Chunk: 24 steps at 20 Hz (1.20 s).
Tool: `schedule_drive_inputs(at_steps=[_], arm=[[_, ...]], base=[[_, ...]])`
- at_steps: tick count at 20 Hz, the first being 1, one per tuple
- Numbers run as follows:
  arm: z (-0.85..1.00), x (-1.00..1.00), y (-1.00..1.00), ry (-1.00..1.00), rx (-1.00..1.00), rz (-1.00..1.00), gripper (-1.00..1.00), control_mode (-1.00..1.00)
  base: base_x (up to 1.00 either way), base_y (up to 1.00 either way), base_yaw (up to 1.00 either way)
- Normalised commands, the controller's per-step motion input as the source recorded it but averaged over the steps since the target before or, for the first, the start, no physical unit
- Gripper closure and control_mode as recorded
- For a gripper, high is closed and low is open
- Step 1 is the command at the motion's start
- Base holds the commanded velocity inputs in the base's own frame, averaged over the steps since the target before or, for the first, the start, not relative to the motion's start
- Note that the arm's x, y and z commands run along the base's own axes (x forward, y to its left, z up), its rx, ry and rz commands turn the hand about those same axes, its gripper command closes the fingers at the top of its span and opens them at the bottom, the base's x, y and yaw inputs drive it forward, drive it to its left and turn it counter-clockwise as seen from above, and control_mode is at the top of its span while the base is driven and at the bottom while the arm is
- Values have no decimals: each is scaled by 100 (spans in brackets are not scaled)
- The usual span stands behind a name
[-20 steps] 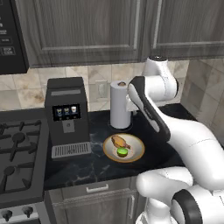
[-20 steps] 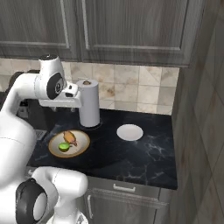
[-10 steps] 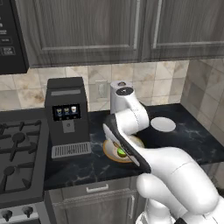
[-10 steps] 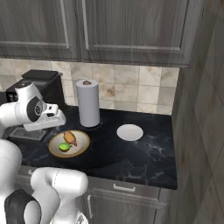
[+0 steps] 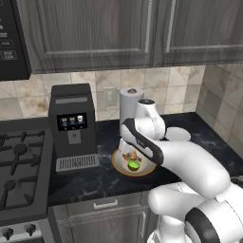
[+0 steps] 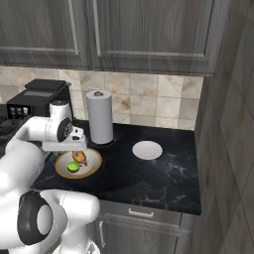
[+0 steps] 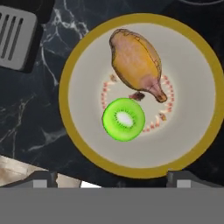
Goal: Remove the kiwi from the bowl and place it on the small plate. Then place the bowl with only the chicken drumstick in the microwave, close the door, and press the start button to microwave the chicken drumstick.
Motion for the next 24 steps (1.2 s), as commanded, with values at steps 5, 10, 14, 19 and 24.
schedule_drive_inputs(at_steps=[5,10,14,19,24], arm=[[-6,46,-7,6,8,0,-100,-100],[-8,7,0,0,0,3,-100,-100],[-22,0,0,0,0,0,-100,-100],[-23,0,2,12,0,0,-100,-100],[-34,-1,0,16,0,0,-100,-100]], base=[[0,0,0],[0,0,0],[0,0,0],[0,0,0],[0,0,0]])
